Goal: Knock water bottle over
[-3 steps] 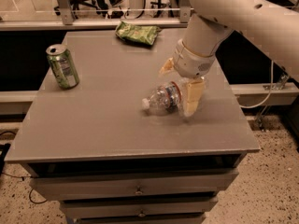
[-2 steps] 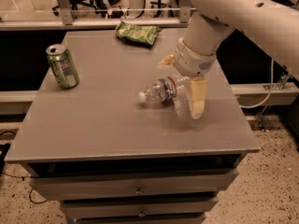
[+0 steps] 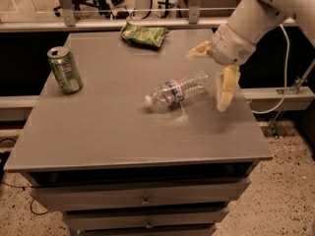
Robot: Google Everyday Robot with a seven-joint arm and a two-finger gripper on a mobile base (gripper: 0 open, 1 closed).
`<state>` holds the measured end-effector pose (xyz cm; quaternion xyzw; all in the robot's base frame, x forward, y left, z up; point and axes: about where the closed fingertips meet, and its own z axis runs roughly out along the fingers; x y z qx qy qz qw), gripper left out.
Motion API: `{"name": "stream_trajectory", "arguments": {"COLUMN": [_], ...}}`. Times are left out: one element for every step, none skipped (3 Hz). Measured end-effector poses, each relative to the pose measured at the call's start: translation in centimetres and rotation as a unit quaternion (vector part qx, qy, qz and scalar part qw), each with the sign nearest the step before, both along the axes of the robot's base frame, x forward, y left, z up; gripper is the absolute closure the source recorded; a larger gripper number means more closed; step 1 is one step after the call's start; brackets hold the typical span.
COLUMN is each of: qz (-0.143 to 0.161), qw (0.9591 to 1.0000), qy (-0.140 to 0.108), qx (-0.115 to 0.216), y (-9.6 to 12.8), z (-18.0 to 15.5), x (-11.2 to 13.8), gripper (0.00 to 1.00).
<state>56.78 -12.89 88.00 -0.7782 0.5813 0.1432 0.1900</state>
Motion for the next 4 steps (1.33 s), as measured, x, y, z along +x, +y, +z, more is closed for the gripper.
{"name": "stream_trajectory", "arguments": {"qz": [-0.039, -0.081, -0.112, -0.119], "qw": [0.9949, 0.9788, 0.9671, 0.9653], "qy": [0.013, 0.008, 0.012, 0.02], "qx": [0.092, 0.188, 0.228, 0.231], "y": [-1.8, -3.0, -3.3, -3.1], "z": [2.5, 6.3, 7.8, 7.4], "x": [1.5, 1.6, 0.2, -0.3], "gripper": [0.0, 0.0, 0.0, 0.0]}}
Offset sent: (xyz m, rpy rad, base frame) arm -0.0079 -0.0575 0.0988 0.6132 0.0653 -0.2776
